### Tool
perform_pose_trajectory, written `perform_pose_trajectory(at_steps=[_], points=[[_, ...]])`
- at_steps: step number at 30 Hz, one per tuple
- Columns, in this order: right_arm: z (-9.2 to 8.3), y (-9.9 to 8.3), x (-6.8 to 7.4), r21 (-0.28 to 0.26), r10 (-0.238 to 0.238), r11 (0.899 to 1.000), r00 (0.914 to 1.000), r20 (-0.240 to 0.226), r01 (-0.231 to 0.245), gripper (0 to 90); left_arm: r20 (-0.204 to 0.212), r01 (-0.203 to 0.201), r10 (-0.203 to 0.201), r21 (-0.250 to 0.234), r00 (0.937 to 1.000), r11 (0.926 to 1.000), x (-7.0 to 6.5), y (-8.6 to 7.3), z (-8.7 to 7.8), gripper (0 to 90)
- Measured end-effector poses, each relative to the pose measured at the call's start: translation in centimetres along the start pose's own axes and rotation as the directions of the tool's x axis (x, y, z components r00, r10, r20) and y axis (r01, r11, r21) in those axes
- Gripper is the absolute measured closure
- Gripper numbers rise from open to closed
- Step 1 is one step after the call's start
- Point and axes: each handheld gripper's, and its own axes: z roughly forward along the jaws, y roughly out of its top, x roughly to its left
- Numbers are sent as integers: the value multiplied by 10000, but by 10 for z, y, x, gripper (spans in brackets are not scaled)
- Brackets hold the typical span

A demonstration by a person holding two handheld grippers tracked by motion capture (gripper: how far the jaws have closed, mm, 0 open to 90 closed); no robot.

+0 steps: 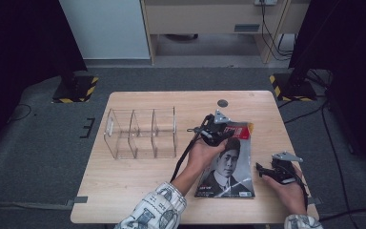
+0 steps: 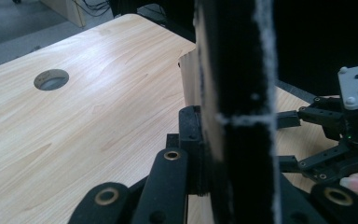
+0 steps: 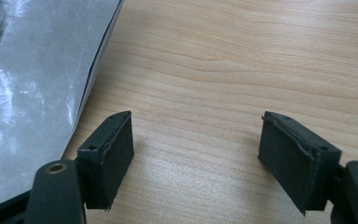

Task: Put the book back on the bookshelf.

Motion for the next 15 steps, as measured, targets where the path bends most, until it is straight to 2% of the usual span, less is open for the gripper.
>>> perform_pose_trajectory(at_steps=[5, 15], points=[[0, 0, 3, 5, -68, 10000, 9999, -105, 69, 263, 57, 121, -121, -110, 9999, 9999, -1, 2, -2, 866], [0, 0, 3, -5, -72, 10000, 9999, -113, 72, 264, 146, 71, -67, -223, 9999, 9997, -3, 4, -5, 866]])
